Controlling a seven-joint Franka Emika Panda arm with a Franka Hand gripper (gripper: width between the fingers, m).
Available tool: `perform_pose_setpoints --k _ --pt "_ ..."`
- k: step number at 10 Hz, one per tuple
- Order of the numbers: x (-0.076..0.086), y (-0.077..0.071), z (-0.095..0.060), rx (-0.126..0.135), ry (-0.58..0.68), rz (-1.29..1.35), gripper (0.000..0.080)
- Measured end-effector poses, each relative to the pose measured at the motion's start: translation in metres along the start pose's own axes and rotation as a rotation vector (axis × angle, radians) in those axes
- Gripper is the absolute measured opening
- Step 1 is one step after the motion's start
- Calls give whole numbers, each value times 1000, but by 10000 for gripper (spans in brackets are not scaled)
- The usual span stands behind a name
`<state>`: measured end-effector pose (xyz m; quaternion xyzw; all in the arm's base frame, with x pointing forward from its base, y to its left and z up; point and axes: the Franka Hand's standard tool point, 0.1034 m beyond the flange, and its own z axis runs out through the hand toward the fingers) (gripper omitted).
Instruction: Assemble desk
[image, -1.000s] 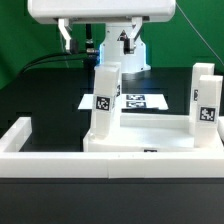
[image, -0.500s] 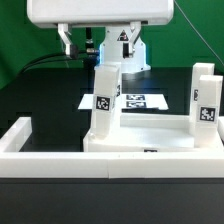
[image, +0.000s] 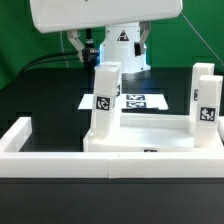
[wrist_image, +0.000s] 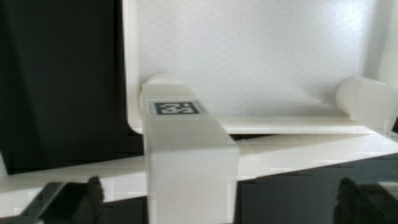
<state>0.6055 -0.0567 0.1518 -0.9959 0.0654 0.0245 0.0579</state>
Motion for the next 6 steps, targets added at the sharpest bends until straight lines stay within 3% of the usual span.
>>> perform_pose_setpoints --k 1,3,4,5,6 --pt "-3 2 7 -6 -40 8 649" --pt "1 10 13 -23 1 16 649" --pt "4 14 14 -50 12 27 649" --pt "6 15 15 -125 21 20 649" --pt "7 13 15 -112 22 11 649"
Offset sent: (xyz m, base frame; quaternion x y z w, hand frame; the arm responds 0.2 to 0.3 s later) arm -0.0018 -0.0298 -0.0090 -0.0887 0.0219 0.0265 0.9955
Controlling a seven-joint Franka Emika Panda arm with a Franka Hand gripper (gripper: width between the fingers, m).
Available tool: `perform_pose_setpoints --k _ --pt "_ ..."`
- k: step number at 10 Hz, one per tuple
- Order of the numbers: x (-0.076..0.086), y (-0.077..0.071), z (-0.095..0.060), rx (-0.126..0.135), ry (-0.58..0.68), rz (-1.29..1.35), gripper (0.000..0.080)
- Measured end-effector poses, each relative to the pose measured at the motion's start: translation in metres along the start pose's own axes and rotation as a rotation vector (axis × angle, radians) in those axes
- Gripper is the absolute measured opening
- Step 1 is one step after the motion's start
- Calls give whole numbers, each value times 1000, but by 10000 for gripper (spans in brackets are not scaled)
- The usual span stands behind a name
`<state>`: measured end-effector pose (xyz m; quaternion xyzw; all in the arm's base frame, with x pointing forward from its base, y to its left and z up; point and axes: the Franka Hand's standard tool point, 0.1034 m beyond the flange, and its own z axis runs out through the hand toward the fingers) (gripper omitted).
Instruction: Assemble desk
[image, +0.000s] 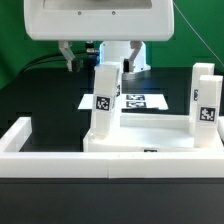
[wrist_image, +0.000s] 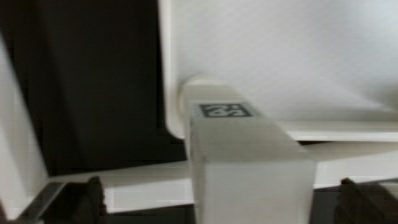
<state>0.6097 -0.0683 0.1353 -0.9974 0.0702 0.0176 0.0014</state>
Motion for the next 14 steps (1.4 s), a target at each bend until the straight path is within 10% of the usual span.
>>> perform_pose_setpoints --k 8,11,14 --pt "1 3 5 -22 -6 14 649" --pt "0 4 7 -23 -10 -28 286" --pt "0 3 7 -23 -10 -1 286"
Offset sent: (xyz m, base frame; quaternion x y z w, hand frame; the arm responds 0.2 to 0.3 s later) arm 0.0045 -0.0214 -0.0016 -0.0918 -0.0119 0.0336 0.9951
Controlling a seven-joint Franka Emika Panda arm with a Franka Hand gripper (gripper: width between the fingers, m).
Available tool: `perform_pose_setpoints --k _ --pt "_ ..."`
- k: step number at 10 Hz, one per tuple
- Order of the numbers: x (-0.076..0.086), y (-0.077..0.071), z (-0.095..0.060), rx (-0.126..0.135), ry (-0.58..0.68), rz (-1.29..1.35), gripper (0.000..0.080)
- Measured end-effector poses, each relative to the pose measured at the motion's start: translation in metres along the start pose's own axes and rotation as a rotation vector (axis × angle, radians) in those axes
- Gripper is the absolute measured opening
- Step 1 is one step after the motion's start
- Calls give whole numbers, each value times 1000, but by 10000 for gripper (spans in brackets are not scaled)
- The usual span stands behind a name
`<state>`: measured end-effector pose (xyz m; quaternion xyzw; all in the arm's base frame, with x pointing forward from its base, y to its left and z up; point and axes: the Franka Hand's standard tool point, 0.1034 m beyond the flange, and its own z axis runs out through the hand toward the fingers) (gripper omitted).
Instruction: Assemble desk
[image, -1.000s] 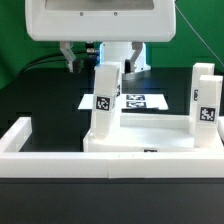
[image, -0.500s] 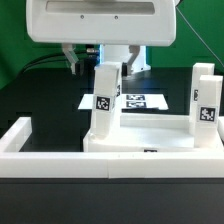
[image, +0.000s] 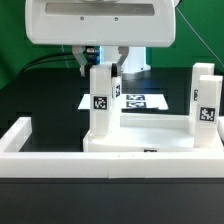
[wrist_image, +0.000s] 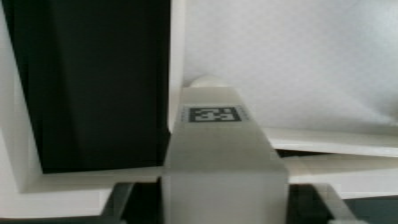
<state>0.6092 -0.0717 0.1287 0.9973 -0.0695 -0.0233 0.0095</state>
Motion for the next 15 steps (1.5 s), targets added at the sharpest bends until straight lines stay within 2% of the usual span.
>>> perform_pose_setpoints --k 2,6,8,12,13,14,15 --pt "0 0 0 6 0 52 286" --pt "1 -3 1 69 -2 620 287" --pt "3 -5 1 84 -10 837 287" --pt "6 -7 1 79 -23 959 288" --pt "6 -6 2 79 -21 919 451" --pt "6 -3 3 79 -17 885 451" --pt "8 -2 2 77 -3 800 574"
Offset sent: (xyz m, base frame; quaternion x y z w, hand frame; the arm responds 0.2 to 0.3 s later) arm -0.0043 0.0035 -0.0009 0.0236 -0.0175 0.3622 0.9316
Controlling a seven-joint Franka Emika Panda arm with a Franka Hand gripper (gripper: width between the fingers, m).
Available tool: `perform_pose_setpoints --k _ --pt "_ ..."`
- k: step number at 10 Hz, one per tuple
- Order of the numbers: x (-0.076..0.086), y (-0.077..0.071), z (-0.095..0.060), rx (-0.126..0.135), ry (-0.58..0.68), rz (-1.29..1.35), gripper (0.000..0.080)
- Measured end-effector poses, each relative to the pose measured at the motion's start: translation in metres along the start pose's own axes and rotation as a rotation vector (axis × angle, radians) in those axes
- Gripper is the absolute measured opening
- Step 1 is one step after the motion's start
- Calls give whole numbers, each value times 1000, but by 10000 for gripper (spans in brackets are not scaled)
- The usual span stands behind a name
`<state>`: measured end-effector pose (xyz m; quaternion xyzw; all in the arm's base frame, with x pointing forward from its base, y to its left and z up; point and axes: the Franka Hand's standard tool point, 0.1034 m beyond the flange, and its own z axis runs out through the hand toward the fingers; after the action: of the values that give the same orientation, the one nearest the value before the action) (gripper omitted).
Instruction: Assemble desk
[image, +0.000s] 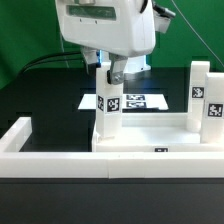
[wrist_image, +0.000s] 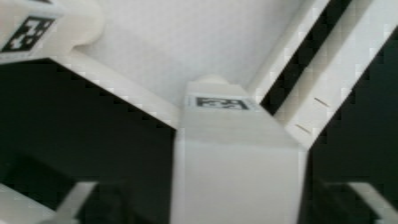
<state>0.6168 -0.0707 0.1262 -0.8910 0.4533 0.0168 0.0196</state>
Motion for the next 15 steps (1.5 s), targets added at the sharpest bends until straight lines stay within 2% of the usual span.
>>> perform_pose_setpoints --k 1,4,5,6,8,10,15 --pt "0 -1 -1 3 4 -92 634" --pt "1 -1 0 2 4 -251 645" --pt "0 -1 0 -10 9 -374 648" --pt "-3 -2 2 -36 15 -513 648" --pt "-7 -3 8 -54 11 -729 648" --pt "-12 -5 10 -61 3 -894 648" --pt "-9 -3 11 -67 -9 -1176 648"
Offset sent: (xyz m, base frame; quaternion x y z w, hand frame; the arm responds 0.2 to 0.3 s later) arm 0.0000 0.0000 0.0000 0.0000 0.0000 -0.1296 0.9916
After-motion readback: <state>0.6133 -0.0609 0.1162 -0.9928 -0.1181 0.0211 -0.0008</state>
